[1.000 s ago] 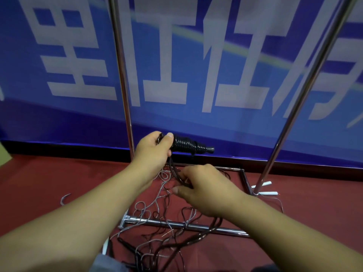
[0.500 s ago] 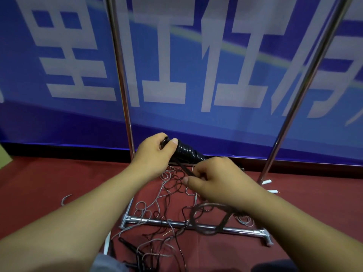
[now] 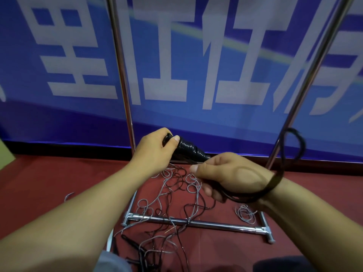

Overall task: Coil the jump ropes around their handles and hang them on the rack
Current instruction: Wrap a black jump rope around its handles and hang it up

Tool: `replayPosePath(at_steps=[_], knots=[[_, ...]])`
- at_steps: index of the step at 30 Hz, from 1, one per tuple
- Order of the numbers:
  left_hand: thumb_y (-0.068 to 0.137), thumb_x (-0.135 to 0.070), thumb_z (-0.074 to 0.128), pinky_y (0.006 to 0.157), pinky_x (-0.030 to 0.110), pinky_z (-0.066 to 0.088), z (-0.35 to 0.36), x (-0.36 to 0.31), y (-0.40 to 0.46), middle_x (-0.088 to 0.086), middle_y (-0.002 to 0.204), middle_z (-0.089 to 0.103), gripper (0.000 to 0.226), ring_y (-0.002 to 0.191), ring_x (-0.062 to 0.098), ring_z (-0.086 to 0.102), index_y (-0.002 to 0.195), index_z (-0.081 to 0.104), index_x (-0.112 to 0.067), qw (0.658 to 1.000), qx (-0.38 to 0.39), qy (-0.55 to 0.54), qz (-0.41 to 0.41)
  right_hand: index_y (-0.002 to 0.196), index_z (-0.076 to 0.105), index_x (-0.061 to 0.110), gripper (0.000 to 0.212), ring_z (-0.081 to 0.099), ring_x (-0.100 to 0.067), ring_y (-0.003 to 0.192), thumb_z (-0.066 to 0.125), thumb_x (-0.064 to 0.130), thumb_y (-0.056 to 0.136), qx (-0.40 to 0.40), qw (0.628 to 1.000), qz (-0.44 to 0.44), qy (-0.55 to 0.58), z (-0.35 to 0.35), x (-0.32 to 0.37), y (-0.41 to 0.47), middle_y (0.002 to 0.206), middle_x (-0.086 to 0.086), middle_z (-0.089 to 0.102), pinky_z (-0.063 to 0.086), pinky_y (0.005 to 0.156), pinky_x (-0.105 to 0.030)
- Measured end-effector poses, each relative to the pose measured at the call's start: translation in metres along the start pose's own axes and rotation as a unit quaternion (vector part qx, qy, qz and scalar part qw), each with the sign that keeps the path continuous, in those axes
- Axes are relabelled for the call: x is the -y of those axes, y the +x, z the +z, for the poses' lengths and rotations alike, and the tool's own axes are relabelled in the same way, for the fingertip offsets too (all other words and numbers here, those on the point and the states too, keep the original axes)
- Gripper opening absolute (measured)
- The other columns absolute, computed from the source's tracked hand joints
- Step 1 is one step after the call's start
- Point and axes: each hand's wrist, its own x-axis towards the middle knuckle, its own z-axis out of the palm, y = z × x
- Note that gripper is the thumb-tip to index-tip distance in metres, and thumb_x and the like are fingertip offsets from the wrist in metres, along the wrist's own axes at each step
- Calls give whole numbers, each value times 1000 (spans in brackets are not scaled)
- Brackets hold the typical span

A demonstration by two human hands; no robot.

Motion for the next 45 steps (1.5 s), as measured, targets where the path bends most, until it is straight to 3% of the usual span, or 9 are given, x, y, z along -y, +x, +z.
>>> replayPosePath(at_steps=[5, 12, 18, 26, 34, 45], knots=[[98, -44, 52, 71, 44, 53, -3, 6, 2, 1, 74, 66, 27, 72, 21, 62, 83, 59, -23, 1000, 0, 4, -3, 68, 58, 10, 33, 43, -13, 38, 60, 25, 98, -2, 998, -3, 66, -6, 2, -9, 52, -5, 55, 34, 41, -22], [99, -43, 52, 62, 34, 42, 0, 4, 2, -2, 73, 61, 24, 68, 17, 56, 88, 59, -23, 999, 32, 25, 8, 74, 65, 12, 26, 42, -14, 44, 60, 23, 97, -7, 985, -13, 170, -11, 1, -9, 58, -5, 53, 34, 44, -23], [100, -40, 53, 57, 31, 35, 2, 0, -1, -3, 70, 55, 23, 64, 15, 49, 91, 59, -20, 994, 96, 33, 26, 80, 63, 11, 27, 41, -12, 42, 51, 23, 101, -34, 957, -10, 289, -17, 3, -3, 58, -1, 52, 38, 42, -20], [100, -37, 55, 61, 31, 37, 4, -4, -3, -7, 71, 56, 19, 67, 14, 49, 87, 59, -23, 986, 157, 22, 51, 86, 63, 11, 28, 40, -9, 40, 45, 25, 102, -70, 922, -12, 381, -23, -2, 9, 60, 3, 51, 34, 41, -20], [100, -34, 55, 61, 29, 37, 3, -12, -9, -11, 63, 50, 21, 58, 6, 43, 87, 62, -19, 971, 220, -44, 78, 89, 66, 12, 29, 39, -8, 42, 46, 26, 104, -123, 923, -15, 364, -32, -9, 25, 62, 5, 53, 34, 40, -19], [102, -26, 55, 62, 31, 35, -2, -24, -15, -4, 66, 48, 22, 62, 10, 41, 86, 61, -12, 951, 255, -148, 96, 87, 65, 12, 26, 38, -8, 41, 50, 25, 102, -180, 942, -28, 282, -36, -16, 34, 56, 6, 55, 28, 47, -23]])
